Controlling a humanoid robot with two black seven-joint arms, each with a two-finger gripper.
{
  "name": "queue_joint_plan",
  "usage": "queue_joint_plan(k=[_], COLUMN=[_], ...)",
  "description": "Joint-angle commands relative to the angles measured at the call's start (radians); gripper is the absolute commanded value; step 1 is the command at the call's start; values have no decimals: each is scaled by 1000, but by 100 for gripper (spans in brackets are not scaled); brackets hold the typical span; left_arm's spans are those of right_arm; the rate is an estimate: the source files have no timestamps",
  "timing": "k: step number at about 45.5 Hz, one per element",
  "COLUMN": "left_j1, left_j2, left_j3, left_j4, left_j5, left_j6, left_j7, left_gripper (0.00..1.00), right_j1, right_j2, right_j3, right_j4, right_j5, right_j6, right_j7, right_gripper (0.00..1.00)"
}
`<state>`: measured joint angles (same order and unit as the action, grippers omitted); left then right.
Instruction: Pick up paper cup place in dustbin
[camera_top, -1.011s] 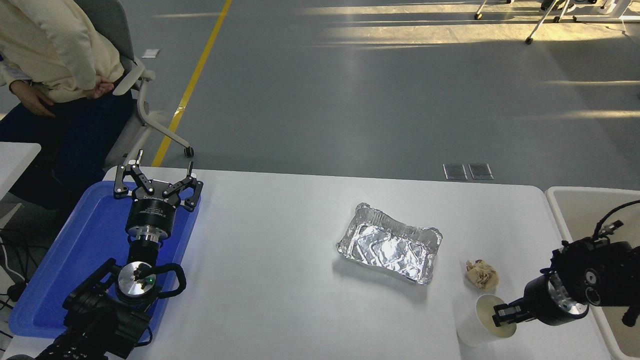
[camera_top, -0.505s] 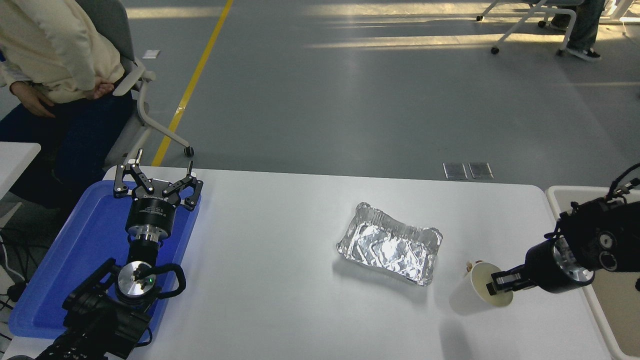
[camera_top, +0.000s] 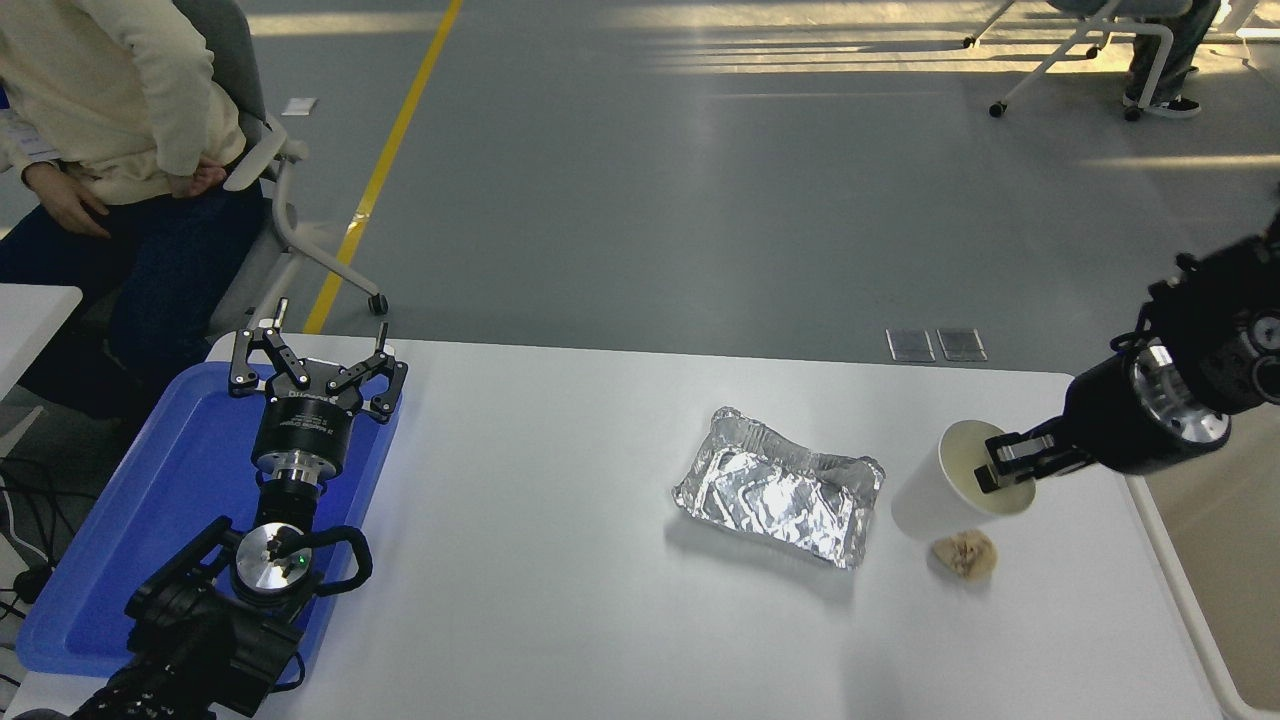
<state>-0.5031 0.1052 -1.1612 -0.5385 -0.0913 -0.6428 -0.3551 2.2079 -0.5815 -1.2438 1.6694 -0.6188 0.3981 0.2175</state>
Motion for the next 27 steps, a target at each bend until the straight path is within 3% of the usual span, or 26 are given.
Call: queue_joint_plan(k=[1,27], left_j1=[0,2], left_j2=[1,1], left_j3=[0,0], left_j4=[0,0], left_j5=[1,1], left_j6=[0,0], left_j7=[1,1], left_gripper=[100,100], right_j1=[174,288], right_j2=[26,25], right_j3=[-62,-106], right_j4=[39,52], right_j5=[41,41], right_j6=[79,142], right_j7=[0,0], right_gripper=[0,0])
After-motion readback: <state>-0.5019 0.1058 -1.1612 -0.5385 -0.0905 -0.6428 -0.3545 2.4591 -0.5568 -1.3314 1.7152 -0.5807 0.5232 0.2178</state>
